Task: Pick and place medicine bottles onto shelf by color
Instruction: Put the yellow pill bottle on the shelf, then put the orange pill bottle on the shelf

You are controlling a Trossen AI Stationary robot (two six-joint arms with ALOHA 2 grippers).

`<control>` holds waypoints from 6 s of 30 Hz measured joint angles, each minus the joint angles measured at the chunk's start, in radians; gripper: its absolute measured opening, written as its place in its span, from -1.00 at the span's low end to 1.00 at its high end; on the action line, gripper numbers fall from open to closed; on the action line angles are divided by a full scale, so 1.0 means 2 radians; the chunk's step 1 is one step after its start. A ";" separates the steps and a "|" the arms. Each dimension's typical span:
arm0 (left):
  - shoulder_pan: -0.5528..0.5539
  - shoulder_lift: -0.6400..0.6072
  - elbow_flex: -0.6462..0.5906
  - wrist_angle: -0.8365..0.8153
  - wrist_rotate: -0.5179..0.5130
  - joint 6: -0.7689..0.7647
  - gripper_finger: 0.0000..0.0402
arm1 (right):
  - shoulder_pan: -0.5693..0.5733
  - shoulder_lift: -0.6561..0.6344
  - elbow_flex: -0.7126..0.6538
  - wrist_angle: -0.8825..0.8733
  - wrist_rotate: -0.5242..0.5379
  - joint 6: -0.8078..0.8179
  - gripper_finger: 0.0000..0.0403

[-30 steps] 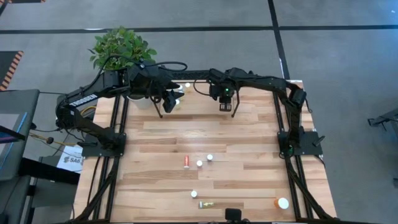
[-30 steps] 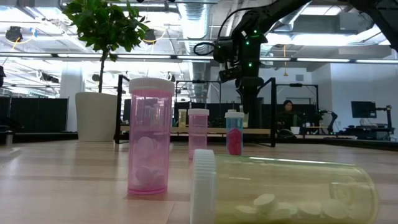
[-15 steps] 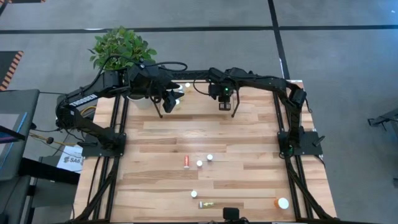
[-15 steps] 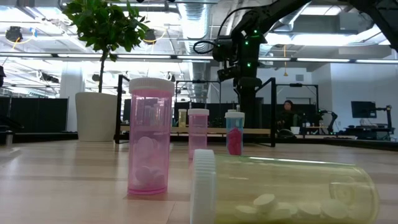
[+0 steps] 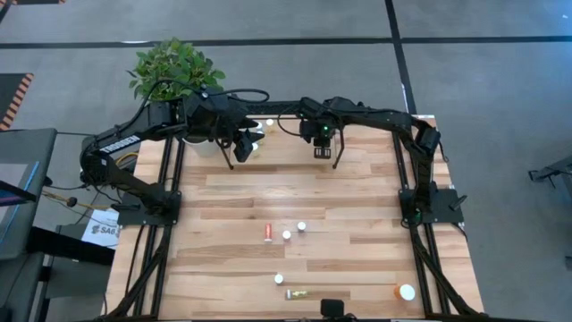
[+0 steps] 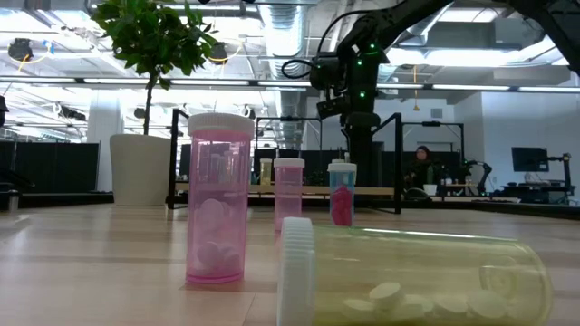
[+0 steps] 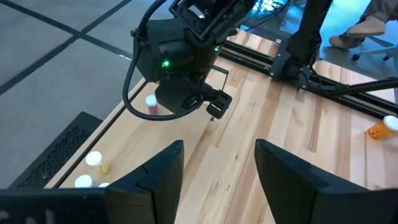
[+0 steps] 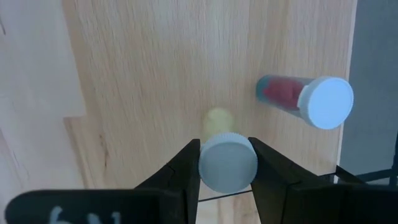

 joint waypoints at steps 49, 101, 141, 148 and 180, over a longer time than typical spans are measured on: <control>0.000 0.000 0.000 0.001 0.000 -0.018 -0.09 | -0.018 0.000 0.000 0.010 -0.051 -0.001 -0.36; 0.000 0.000 0.000 0.000 0.000 -0.036 -0.09 | -0.020 0.000 0.114 -0.127 -0.027 0.048 0.18; -0.099 0.070 -0.005 0.008 -0.023 -0.135 -0.09 | 0.500 -0.354 -0.105 -0.263 -0.019 0.820 0.18; -0.156 0.099 -0.005 0.031 -0.024 -0.186 -0.09 | 0.664 -0.348 -0.173 -0.167 -0.074 0.991 0.18; -0.272 0.119 -0.005 0.047 -0.088 -0.272 -0.09 | 0.730 -0.163 -0.174 -0.051 -0.239 0.942 0.44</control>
